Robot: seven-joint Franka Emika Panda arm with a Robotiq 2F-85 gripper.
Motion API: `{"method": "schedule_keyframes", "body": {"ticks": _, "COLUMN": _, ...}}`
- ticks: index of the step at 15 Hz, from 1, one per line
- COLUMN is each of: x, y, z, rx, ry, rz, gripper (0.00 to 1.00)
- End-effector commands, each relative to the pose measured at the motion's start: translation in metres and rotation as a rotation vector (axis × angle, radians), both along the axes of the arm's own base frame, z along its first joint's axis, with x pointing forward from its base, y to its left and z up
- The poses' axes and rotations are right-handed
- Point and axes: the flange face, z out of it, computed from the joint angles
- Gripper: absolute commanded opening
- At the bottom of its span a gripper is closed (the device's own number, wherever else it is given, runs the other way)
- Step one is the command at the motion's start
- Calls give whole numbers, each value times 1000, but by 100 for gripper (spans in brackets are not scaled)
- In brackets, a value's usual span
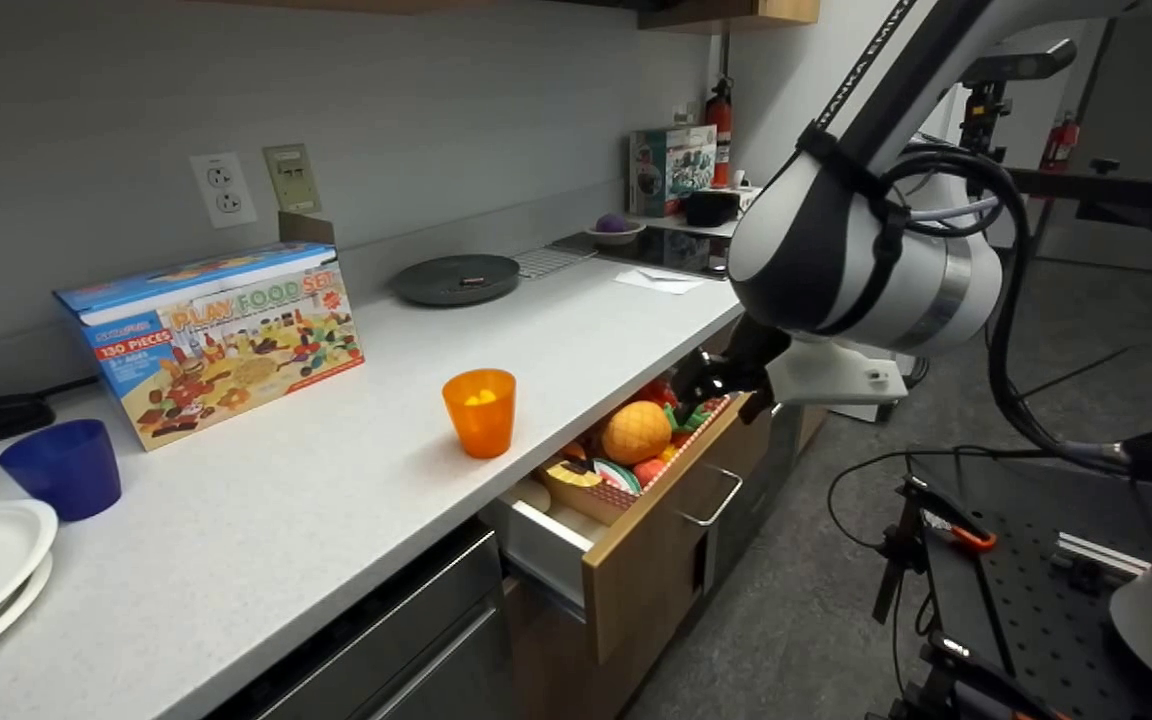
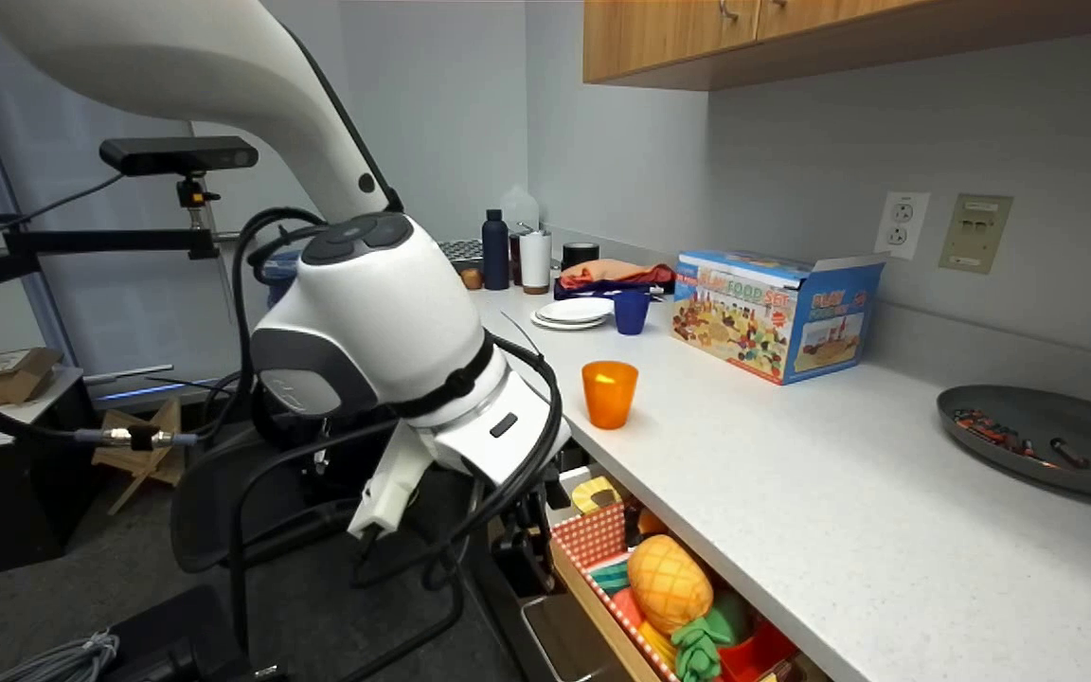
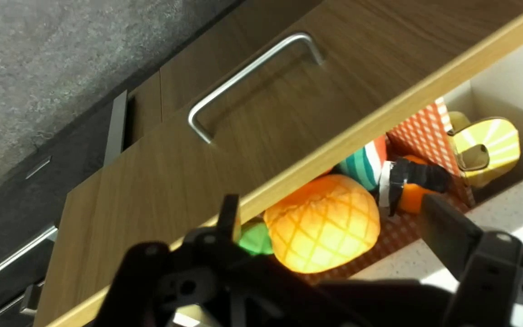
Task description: Open the drawer
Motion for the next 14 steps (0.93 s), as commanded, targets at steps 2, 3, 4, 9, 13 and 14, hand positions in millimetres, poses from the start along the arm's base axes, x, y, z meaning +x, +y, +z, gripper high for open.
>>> {"method": "schedule_keyframes", "body": {"ticks": 2, "x": 7, "y": -33, "z": -29, "rx": -62, "ry": 101, "rz": 145, "gripper": 100}}
{"method": "schedule_keyframes", "body": {"ticks": 3, "x": 8, "y": -38, "z": -37, "rx": -91, "ry": 117, "rz": 174, "gripper": 100}}
{"method": "schedule_keyframes", "body": {"ticks": 4, "x": 9, "y": -43, "z": -42, "rx": -128, "ry": 131, "rz": 198, "gripper": 100}}
{"method": "schedule_keyframes", "body": {"ticks": 9, "x": 18, "y": -52, "z": -51, "rx": -234, "ry": 171, "rz": 259, "gripper": 100}}
{"method": "schedule_keyframes", "body": {"ticks": 13, "x": 29, "y": -51, "z": -46, "rx": -295, "ry": 189, "rz": 278, "gripper": 100}}
{"method": "schedule_keyframes", "body": {"ticks": 14, "x": 31, "y": -52, "z": -43, "rx": -316, "ry": 194, "rz": 281, "gripper": 100}}
